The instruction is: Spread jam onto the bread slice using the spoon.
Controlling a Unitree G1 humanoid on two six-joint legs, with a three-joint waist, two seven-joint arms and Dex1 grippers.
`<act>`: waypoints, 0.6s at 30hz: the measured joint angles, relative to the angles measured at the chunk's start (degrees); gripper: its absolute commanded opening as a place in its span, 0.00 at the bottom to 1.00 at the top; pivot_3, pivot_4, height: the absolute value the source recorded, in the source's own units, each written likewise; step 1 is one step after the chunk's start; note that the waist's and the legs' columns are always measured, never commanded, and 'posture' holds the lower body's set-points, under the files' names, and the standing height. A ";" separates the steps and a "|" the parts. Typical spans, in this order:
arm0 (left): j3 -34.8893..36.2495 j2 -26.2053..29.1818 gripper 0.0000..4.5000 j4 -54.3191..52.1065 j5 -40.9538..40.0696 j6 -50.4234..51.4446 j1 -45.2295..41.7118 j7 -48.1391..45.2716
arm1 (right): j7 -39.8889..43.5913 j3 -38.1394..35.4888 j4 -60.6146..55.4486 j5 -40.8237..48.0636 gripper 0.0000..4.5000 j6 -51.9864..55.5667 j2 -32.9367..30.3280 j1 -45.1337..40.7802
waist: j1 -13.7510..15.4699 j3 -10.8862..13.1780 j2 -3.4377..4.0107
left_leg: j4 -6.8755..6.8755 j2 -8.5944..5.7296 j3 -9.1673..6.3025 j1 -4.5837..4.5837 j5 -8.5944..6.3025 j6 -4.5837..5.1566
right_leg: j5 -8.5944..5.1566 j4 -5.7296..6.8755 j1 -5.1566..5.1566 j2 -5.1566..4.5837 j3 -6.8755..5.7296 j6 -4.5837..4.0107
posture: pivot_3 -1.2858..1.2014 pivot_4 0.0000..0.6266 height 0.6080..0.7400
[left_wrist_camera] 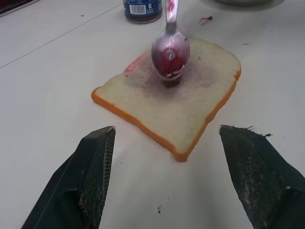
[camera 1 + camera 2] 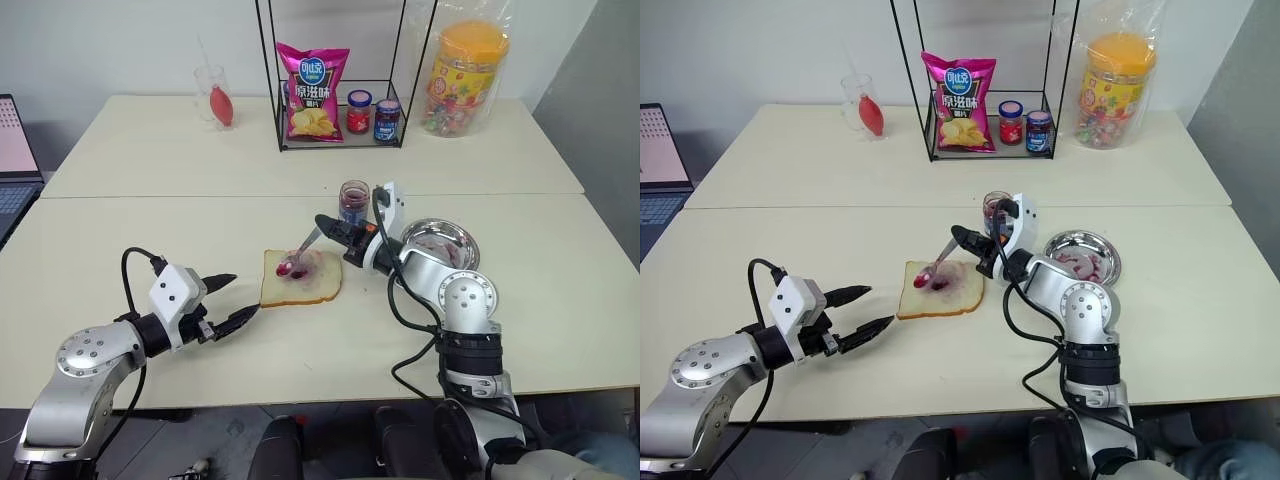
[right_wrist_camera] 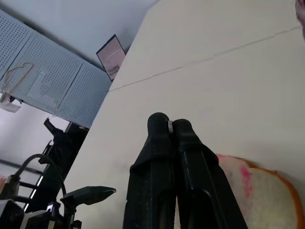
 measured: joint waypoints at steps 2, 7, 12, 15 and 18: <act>0.00 0.00 0.81 0.64 0.33 -0.30 -0.05 -0.12 | 0.13 0.12 1.64 -0.93 0.02 -0.91 -0.01 0.13 | 0.01 0.00 0.00 | 0.00 0.00 0.00 0.00 0.00 0.00 | 0.00 0.00 0.00 0.00 0.00 0.00 | 0.52 0.24 1.00; -0.07 0.00 0.81 0.90 0.94 -1.25 -0.18 -0.32 | 1.29 0.31 3.66 -2.85 0.02 -2.66 -1.79 0.64 | 0.03 0.00 0.00 | 0.00 0.00 0.00 0.00 0.00 0.00 | 0.00 0.00 0.00 0.00 0.00 0.00 | 0.52 0.24 1.00; -0.24 0.00 0.81 0.97 1.15 -1.31 -0.73 -0.29 | 1.64 -1.44 3.90 -2.43 0.02 -2.72 -3.71 1.00 | 0.11 0.00 -0.01 | 0.01 -0.01 -0.01 0.00 0.00 0.00 | 0.00 0.01 0.02 0.00 0.00 0.00 | 0.52 0.24 1.00; -0.37 0.00 0.81 0.97 1.19 -1.23 -0.84 -0.20 | 1.47 -3.43 3.45 -2.06 0.02 -2.00 -5.24 1.08 | 0.13 -0.01 -0.01 | 0.03 -0.02 0.00 0.01 0.00 0.00 | 0.00 0.00 0.04 -0.01 0.00 0.00 | 0.52 0.24 1.00; -1.20 -0.02 0.81 0.93 1.16 -1.12 -1.22 -0.16 | 1.12 -4.63 3.29 -1.11 0.02 -0.98 -6.22 1.13 | 0.09 -0.01 -0.01 | 0.02 -0.01 -0.01 0.03 0.00 0.00 | 0.00 0.02 0.03 0.00 0.00 0.00 | 0.52 0.24 1.00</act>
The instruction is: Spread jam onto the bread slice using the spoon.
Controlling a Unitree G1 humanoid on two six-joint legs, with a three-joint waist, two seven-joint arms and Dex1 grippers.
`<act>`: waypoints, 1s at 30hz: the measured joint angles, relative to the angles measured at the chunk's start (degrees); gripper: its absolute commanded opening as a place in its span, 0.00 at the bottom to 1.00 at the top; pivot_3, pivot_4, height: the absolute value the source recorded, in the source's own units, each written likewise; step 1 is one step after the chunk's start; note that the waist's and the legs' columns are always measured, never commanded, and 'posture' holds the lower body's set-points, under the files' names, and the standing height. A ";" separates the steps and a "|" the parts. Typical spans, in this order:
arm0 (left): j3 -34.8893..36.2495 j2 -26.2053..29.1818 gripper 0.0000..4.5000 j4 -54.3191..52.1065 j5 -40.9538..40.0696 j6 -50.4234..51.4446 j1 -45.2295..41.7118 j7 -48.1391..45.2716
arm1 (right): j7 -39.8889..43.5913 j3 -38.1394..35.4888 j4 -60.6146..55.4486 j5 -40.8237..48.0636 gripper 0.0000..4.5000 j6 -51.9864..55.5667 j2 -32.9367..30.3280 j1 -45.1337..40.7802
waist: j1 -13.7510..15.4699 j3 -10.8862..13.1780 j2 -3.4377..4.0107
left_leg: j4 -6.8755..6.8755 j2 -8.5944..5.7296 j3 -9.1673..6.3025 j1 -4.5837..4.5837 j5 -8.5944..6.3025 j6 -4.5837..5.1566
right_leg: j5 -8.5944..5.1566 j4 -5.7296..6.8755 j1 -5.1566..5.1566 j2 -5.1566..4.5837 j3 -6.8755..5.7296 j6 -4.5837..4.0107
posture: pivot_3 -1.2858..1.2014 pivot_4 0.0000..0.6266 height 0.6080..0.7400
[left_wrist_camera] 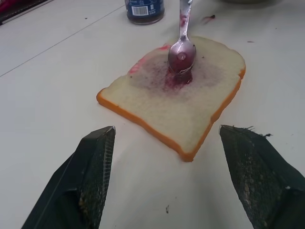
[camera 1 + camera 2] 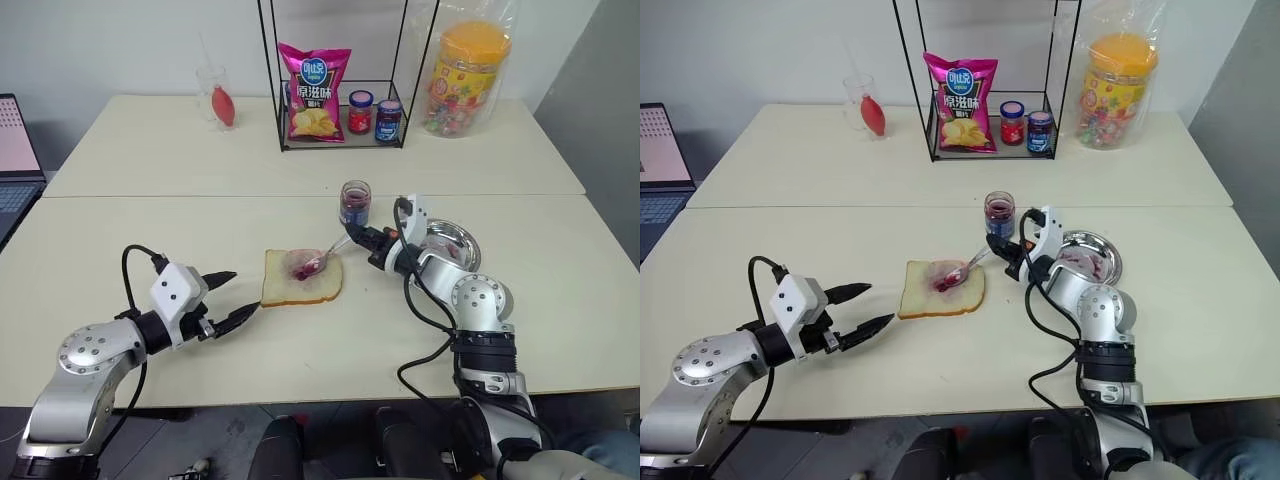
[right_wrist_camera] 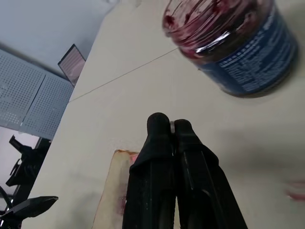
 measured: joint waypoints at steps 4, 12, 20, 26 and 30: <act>-0.14 -0.02 0.81 -0.03 -0.07 0.13 -0.03 0.02 | -1.30 -1.82 -1.67 2.21 0.02 2.88 -0.63 -0.01 | 0.04 0.00 0.00 | 0.00 0.00 0.00 -0.02 0.00 0.00 | 0.00 -0.01 0.00 0.00 0.00 0.00 | 0.52 0.24 1.00; -0.12 -0.02 0.81 -0.32 -0.40 0.70 -0.21 0.10 | -5.89 -5.03 -7.05 9.76 0.02 8.29 2.96 -1.43 | -0.31 0.00 0.00 | -0.01 0.06 -0.01 0.01 0.00 0.00 | 0.02 0.02 -0.02 0.06 0.00 -0.03 | 0.52 0.24 1.00; -0.13 -0.02 0.81 -0.38 -0.42 1.01 -0.59 0.07 | -5.65 -0.28 -3.19 6.35 0.02 5.24 4.59 -1.50 | -0.34 0.00 0.00 | -0.01 0.06 0.01 -0.01 0.00 0.00 | 0.02 0.00 -0.02 0.06 0.01 -0.04 | 0.52 0.24 1.00; -0.14 -0.02 0.81 -0.51 -0.47 1.01 -0.57 -0.12 | -3.40 2.38 -1.91 3.13 0.02 3.71 2.23 -0.05 | -0.33 0.00 0.00 | 0.00 0.05 0.01 -0.01 0.00 0.00 | 0.02 0.00 -0.02 0.06 0.01 -0.04 | 0.52 0.24 1.00; -0.14 -0.02 0.81 -0.57 -0.49 1.01 -0.54 -0.21 | -1.80 2.28 -1.97 3.07 0.02 3.79 -0.14 0.62 | -0.32 0.00 0.00 | 0.00 0.05 0.00 0.00 0.00 0.00 | 0.02 0.01 -0.01 0.06 0.01 -0.04 | 0.52 0.24 1.00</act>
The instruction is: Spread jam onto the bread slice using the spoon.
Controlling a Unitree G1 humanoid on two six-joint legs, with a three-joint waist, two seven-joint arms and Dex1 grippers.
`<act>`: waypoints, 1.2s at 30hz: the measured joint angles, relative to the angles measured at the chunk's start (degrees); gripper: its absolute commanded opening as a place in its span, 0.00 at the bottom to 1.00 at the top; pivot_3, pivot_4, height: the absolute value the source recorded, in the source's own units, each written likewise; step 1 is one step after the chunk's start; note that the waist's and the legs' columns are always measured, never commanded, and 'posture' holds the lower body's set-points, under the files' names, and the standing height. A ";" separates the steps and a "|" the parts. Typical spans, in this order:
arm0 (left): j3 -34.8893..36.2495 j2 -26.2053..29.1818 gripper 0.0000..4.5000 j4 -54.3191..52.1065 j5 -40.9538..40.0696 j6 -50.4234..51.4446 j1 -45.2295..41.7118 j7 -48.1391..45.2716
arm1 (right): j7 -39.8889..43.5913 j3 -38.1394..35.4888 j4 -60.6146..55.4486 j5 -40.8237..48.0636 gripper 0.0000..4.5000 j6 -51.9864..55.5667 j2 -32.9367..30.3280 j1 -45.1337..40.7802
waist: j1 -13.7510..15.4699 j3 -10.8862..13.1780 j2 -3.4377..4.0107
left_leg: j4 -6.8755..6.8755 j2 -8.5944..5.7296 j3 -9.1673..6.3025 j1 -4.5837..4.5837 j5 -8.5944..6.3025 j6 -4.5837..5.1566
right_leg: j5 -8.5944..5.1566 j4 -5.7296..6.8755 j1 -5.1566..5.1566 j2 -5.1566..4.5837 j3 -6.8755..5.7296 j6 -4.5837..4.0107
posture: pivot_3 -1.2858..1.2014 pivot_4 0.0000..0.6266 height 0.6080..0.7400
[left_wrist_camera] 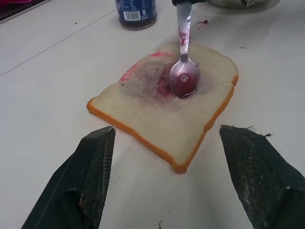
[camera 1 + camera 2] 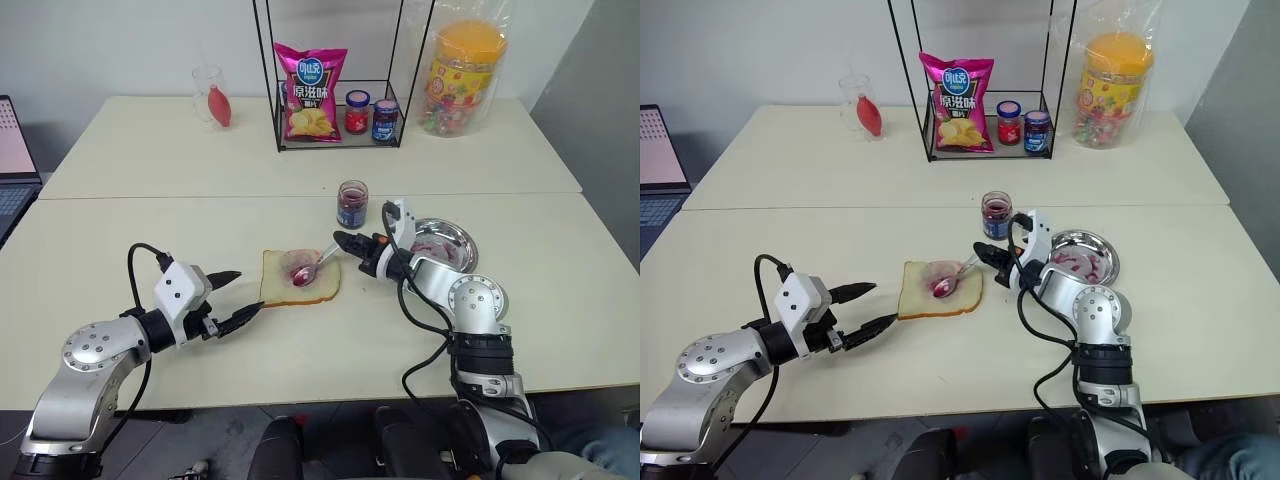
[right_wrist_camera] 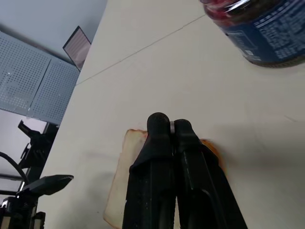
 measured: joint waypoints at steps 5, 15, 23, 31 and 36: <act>-0.02 0.00 0.81 -0.24 -0.01 -0.01 0.05 -0.09 | 1.00 -1.82 -0.33 0.97 0.02 1.27 -3.04 0.18 | 0.21 0.00 0.00 | 0.01 -0.01 0.00 -0.01 0.00 0.00 | 0.00 0.00 0.02 -0.01 0.00 0.00 | 0.52 0.24 1.00; -0.02 0.66 0.81 -0.97 -0.59 0.54 -0.03 -1.33 | 1.10 -5.40 -9.05 10.21 0.02 6.13 -4.41 -0.44 | 0.21 0.00 0.00 | 0.00 0.00 -0.02 -0.03 0.00 0.00 | 0.00 0.00 -0.01 0.00 -0.01 0.00 | 0.52 0.24 1.00; -3.36 1.83 0.81 -8.81 -6.59 10.95 -10.33 -1.05 | 0.35 -11.75 -14.18 15.74 0.02 5.19 -13.38 -0.56 | 0.69 -0.01 -0.01 | 0.09 -0.07 -0.01 0.00 0.00 0.00 | 0.02 -0.06 0.14 -0.04 0.00 0.09 | 0.52 0.24 1.00; -19.84 -7.13 0.81 -10.19 -5.06 18.95 -26.18 2.87 | 2.41 -20.41 -14.11 13.70 0.02 -1.10 -25.34 7.70 | 1.29 -0.03 -0.01 | 0.10 -0.15 -0.04 0.03 0.00 0.01 | -0.06 -0.12 0.26 -0.06 0.01 0.24 | 0.52 0.24 1.00; -26.71 -11.30 0.81 -5.69 -0.19 17.45 -33.13 2.92 | 5.55 -22.15 -8.40 9.87 0.02 -6.73 -27.18 12.84 | 0.32 -0.03 0.05 | 0.09 -0.13 0.01 0.17 0.04 0.06 | -0.09 -0.04 0.29 -0.01 0.08 0.29 | 0.52 0.24 1.00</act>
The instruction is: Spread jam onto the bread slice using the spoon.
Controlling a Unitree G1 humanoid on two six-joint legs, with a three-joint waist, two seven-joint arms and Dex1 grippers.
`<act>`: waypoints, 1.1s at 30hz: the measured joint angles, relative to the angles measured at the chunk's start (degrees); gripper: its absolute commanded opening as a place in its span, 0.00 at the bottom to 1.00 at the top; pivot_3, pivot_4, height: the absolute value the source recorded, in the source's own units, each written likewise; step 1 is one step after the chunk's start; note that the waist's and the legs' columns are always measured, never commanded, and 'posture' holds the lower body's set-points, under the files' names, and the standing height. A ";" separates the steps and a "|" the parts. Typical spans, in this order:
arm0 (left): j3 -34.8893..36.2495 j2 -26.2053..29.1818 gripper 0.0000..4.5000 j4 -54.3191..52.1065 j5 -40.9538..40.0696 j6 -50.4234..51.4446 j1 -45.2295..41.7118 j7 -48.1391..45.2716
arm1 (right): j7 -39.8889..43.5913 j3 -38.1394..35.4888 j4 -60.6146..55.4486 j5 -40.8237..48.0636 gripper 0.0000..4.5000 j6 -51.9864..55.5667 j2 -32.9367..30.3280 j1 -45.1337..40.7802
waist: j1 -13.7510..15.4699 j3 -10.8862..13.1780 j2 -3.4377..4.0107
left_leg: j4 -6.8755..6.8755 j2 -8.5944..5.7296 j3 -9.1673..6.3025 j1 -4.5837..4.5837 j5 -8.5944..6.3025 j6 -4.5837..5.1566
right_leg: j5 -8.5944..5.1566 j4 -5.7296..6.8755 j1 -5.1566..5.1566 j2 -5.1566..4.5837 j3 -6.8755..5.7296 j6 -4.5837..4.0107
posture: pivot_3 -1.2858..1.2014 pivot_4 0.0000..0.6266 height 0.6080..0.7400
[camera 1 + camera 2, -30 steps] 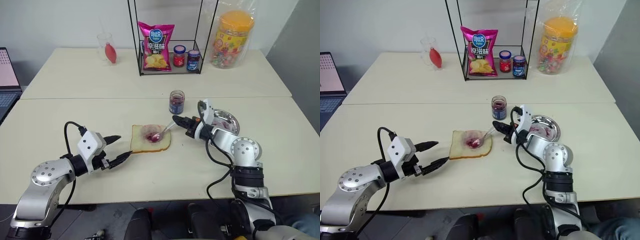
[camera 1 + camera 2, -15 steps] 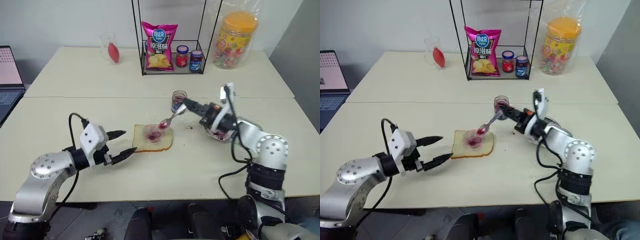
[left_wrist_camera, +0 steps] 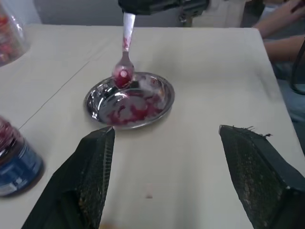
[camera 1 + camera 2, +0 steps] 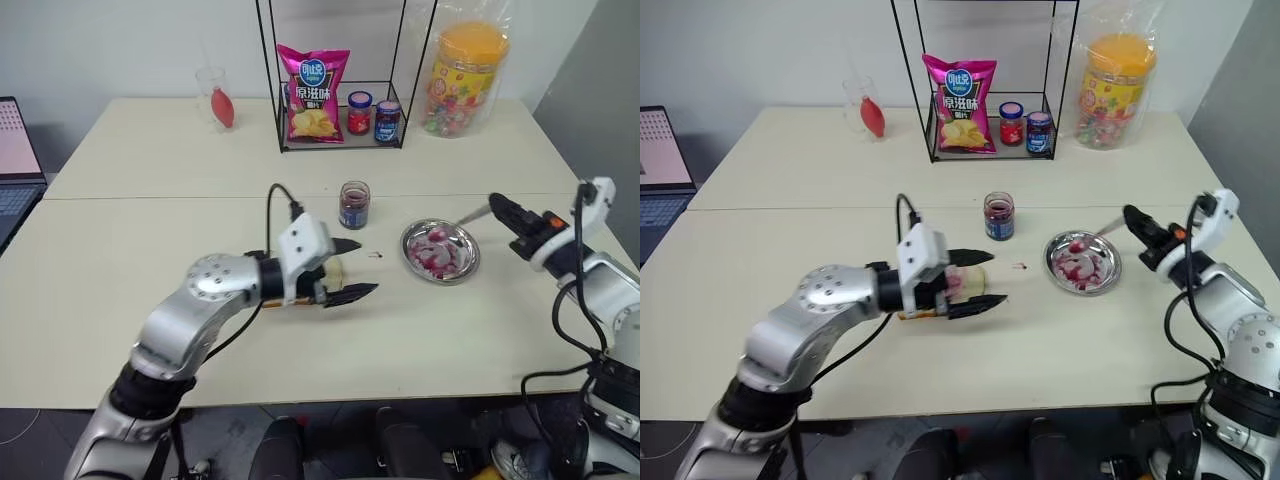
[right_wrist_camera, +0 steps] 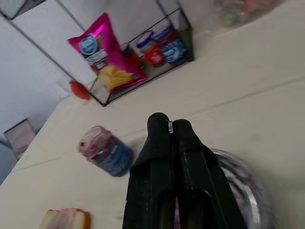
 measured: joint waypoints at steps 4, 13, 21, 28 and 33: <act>-3.62 -2.96 0.81 2.86 2.74 -1.16 -3.31 -0.33 | 3.23 0.36 5.54 -2.32 0.02 -4.20 -0.07 0.72 | -0.18 -0.04 0.07 | 0.01 0.00 0.01 0.04 0.03 0.05 | 0.00 0.02 0.05 0.01 0.02 0.07 | 0.52 0.24 1.00; -5.88 -3.92 0.81 6.79 5.80 -3.72 -4.59 -2.94 | 7.67 3.78 15.76 -8.18 0.11 -10.68 -0.09 -2.71 | 0.07 -0.05 0.10 | 0.01 -0.02 0.00 0.06 0.04 0.05 | 0.06 -0.02 0.10 -0.02 0.01 -0.01 | 0.52 0.24 1.00; -5.92 -5.45 0.81 7.28 6.67 -4.02 -4.67 -2.94 | 8.07 5.31 19.03 -12.76 0.50 -12.26 -0.86 -3.25 | 0.12 -0.05 0.10 | 0.02 -0.04 -0.03 0.07 0.04 0.05 | 0.04 -0.03 0.14 -0.03 0.00 0.02 | 0.52 0.24 1.00; -5.87 -5.57 0.81 7.28 6.93 -4.01 -4.67 -2.86 | 7.97 6.03 19.57 -17.61 0.75 -16.85 -0.87 -3.25 | 0.10 -0.05 0.11 | 0.03 -0.04 -0.02 0.10 0.04 0.05 | 0.05 -0.02 0.17 -0.03 0.00 0.03 | 0.52 0.24 1.00; -4.53 -4.89 0.81 7.28 6.94 -4.01 -4.60 -2.63 | 9.02 6.17 17.58 -19.53 0.75 -20.48 -1.12 -2.28 | 0.10 -0.05 0.11 | 0.02 -0.03 -0.04 0.10 0.04 0.05 | 0.05 -0.02 0.17 -0.03 -0.01 0.03 | 0.52 0.24 1.00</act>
